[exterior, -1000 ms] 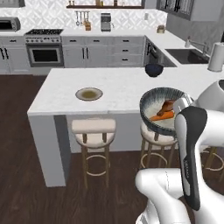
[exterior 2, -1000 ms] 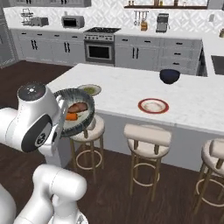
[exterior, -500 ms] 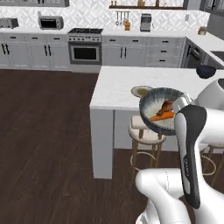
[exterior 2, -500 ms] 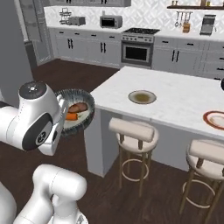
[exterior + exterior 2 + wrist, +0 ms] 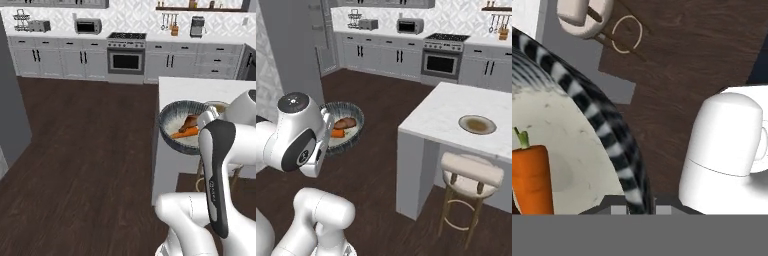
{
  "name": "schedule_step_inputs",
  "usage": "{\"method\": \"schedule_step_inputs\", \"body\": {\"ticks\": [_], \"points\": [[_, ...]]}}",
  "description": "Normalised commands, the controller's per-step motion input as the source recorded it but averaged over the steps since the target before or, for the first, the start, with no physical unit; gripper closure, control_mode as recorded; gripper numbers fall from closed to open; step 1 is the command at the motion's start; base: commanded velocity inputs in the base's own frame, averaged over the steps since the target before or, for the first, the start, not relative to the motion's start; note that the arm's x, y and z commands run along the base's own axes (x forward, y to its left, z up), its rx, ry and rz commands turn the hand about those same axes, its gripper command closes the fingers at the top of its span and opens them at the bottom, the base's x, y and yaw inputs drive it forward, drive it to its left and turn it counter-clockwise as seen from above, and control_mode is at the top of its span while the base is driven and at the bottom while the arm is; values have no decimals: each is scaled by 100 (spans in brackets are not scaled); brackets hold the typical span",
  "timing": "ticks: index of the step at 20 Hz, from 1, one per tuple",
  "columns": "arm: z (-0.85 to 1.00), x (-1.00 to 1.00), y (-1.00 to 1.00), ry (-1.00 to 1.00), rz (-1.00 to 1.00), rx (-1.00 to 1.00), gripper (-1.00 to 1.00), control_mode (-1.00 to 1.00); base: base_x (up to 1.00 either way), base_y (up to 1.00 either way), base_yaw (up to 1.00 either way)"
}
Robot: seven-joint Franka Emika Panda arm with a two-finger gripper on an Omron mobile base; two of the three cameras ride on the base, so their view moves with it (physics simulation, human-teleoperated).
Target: Pick the chicken drumstick and carrot from their plates and place them in the bowl. Then put the bowl in the fridge.
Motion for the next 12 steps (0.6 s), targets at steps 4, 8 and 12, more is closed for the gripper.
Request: {"method": "schedule_step_inputs", "body": {"ticks": [4,8,12], "points": [[0,0,0,0,0,0,100,100,27,100,14],[0,0,0,0,0,0,100,100,76,100,16],[0,0,0,0,0,0,100,100,100,87,-4]]}}
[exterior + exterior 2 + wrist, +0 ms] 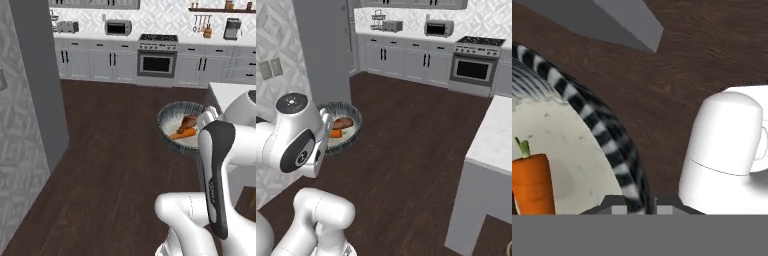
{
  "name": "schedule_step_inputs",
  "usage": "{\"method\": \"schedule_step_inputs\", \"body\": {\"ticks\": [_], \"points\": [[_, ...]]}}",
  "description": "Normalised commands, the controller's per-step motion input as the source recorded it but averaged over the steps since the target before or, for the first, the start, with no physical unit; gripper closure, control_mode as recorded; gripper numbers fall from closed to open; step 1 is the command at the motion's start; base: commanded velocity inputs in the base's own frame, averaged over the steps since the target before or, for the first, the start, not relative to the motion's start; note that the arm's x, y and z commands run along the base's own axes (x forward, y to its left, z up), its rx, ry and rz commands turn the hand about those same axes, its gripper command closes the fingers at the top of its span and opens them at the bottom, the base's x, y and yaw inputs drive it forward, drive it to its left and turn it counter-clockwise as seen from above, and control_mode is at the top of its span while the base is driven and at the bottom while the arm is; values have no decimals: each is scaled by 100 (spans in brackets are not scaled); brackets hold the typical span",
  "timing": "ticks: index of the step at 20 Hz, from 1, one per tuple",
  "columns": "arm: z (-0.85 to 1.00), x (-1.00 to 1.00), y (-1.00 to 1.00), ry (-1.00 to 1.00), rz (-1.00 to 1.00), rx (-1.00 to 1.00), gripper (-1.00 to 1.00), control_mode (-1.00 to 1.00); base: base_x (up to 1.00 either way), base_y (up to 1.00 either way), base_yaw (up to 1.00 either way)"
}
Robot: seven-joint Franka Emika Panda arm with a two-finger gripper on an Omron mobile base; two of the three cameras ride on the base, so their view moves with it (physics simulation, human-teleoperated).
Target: Pick the chicken drumstick and carrot from their plates and place them in the bowl. Then put the bowl in the fridge.
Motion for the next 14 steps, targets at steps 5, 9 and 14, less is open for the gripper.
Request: {"method": "schedule_step_inputs", "body": {"ticks": [5,9,14], "points": [[0,0,0,0,0,0,100,100,100,37,-19],[0,0,0,0,0,0,100,100,100,0,-20],[0,0,0,0,0,0,100,100,100,60,-26]]}}
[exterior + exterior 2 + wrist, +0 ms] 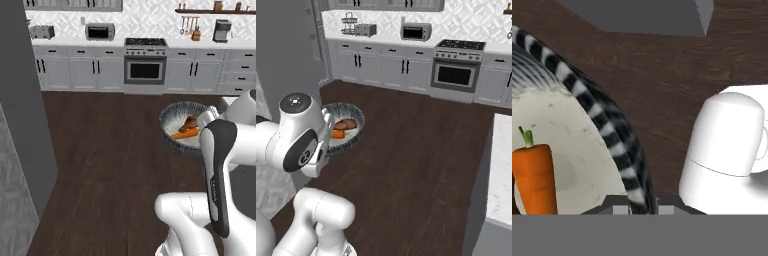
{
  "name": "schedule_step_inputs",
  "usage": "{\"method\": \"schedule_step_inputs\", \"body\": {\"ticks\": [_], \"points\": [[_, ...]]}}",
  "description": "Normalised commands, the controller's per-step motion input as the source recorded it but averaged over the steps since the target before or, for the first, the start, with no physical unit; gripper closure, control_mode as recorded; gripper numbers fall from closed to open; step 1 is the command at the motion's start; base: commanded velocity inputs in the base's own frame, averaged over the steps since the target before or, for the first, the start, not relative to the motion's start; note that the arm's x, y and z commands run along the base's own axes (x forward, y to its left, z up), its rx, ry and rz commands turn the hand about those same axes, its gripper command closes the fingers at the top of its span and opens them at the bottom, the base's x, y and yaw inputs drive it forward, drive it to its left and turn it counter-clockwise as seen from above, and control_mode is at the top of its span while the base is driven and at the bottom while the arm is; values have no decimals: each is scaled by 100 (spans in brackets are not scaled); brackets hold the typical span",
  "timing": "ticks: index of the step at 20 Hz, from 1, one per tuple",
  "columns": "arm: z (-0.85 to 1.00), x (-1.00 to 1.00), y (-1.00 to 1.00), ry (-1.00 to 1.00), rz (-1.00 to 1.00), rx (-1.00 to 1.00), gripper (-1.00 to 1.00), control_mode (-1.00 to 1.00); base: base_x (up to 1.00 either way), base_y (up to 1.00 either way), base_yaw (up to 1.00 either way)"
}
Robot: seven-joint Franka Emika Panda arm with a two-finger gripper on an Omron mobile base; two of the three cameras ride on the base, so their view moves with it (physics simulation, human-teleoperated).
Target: Pick the chicken drumstick and carrot from their plates and place them in the bowl. Then put the bowl in the fridge.
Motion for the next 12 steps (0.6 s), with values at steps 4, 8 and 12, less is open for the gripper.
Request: {"method": "schedule_step_inputs", "body": {"ticks": [4,8,12], "points": [[0,0,0,0,0,0,100,100,100,91,-30],[0,0,0,0,0,0,100,100,100,44,-24],[0,0,0,0,0,0,100,100,100,2,-9]]}}
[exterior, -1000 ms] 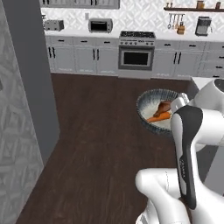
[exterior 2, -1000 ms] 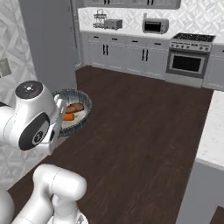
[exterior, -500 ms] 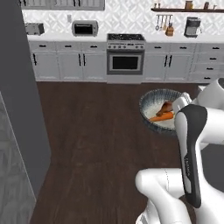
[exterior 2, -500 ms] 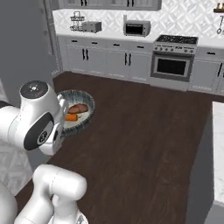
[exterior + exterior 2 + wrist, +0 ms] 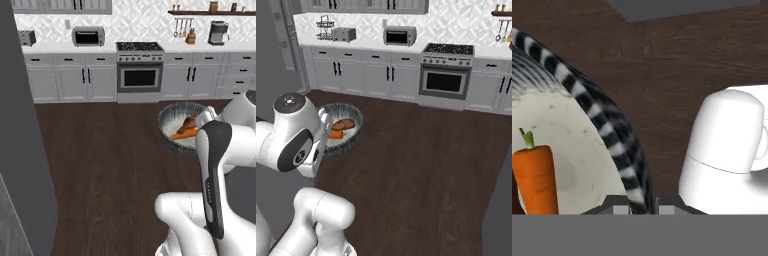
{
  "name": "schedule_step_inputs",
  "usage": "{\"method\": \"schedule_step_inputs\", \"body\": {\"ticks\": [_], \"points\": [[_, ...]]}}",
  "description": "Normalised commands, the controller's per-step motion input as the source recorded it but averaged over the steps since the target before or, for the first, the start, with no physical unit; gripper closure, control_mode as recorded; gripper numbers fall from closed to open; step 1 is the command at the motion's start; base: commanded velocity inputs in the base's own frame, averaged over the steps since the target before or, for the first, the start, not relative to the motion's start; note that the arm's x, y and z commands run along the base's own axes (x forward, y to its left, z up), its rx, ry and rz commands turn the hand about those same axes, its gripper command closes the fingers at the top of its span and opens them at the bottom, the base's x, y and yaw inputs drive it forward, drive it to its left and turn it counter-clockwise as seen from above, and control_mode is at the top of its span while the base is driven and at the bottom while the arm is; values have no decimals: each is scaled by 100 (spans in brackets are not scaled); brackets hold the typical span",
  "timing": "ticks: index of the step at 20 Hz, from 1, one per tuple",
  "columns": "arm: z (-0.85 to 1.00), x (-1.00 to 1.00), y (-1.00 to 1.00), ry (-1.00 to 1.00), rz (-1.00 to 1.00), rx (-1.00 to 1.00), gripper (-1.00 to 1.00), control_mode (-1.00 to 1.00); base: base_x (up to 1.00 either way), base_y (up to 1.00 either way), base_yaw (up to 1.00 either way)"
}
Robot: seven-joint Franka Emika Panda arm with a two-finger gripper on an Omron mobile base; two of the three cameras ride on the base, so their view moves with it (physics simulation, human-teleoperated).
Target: Pick the chicken drumstick and carrot from their plates and place them in the bowl. Then put the bowl in the fridge.
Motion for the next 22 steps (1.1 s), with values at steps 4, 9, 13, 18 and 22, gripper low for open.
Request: {"method": "schedule_step_inputs", "body": {"ticks": [4,9,13,18,22], "points": [[0,0,0,0,0,0,100,100,100,-26,6],[0,0,0,0,0,0,100,100,100,-53,51],[0,0,0,0,0,0,100,100,100,-55,65],[0,0,0,0,0,0,100,100,100,-87,55],[0,0,0,0,0,0,100,100,100,-98,48]]}}
